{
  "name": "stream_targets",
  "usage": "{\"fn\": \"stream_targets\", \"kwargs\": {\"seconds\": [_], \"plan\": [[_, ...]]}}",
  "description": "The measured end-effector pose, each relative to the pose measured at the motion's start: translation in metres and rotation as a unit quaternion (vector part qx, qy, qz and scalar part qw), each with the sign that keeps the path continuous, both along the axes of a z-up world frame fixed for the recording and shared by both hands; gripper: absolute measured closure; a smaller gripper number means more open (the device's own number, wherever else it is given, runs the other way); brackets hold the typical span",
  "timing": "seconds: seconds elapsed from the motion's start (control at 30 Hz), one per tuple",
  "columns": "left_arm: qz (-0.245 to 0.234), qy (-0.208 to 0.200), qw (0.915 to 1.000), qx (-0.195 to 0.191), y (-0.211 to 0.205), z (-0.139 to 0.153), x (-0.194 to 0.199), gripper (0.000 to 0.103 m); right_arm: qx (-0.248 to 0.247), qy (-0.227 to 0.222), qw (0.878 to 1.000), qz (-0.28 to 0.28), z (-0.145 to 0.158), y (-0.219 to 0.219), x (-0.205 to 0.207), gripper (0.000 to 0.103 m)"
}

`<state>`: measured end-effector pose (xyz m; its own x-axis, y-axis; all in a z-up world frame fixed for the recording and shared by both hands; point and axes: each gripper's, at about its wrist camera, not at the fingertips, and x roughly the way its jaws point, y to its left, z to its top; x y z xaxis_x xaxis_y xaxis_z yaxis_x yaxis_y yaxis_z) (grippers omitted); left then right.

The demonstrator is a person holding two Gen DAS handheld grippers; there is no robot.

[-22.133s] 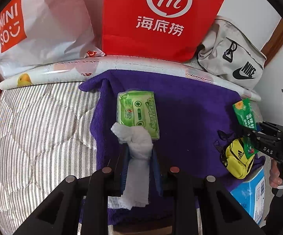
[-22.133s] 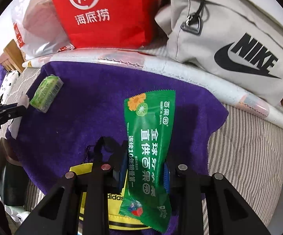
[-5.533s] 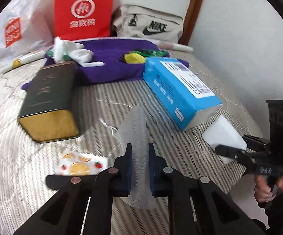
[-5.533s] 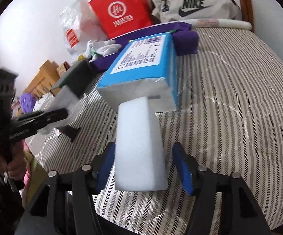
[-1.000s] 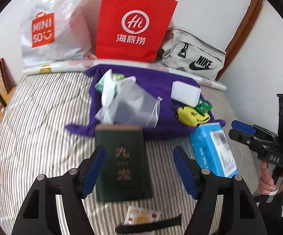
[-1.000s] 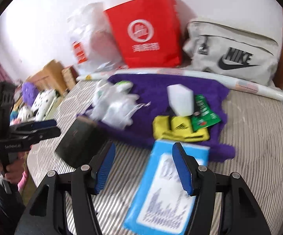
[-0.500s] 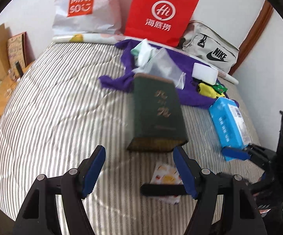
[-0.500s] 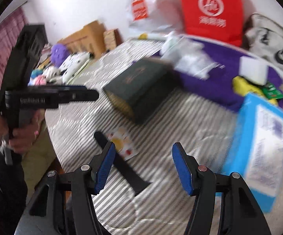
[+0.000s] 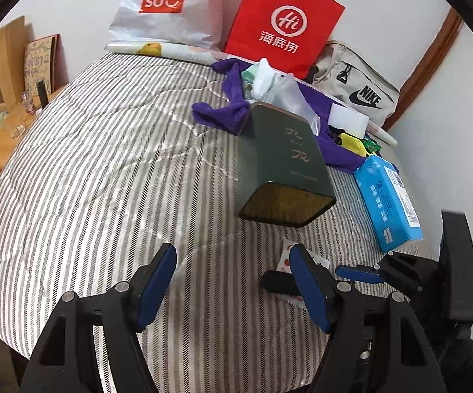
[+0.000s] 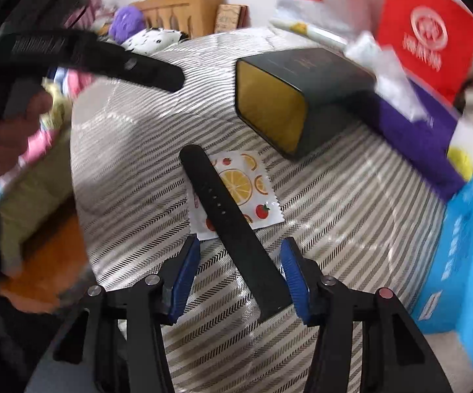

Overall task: Organize soft objects
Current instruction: 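Grasp black watch strap with right tool while left tool moves to wipe packet, then lift watch strap with right tool while left tool grasps orange-print wipe packet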

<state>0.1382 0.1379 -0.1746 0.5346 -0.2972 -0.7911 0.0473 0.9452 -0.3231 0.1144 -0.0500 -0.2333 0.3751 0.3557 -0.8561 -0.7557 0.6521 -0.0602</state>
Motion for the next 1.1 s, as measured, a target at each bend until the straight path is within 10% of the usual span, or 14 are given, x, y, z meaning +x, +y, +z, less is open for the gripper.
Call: {"fn": "stream_targets", "kwargs": {"seconds": [0.1, 1.1], "plan": [[0.007, 0.001, 1.0, -0.003, 0.005, 0.0, -0.002, 0.033, 0.006, -0.008, 1.0, 0.019, 0.001, 0.002, -0.008, 0.081], [-0.016, 0.004, 0.9997, 0.015, -0.021, 0.003, -0.01, 0.033, 0.093, 0.011, 0.994, -0.049, 0.015, -0.029, -0.003, 0.083]]}}
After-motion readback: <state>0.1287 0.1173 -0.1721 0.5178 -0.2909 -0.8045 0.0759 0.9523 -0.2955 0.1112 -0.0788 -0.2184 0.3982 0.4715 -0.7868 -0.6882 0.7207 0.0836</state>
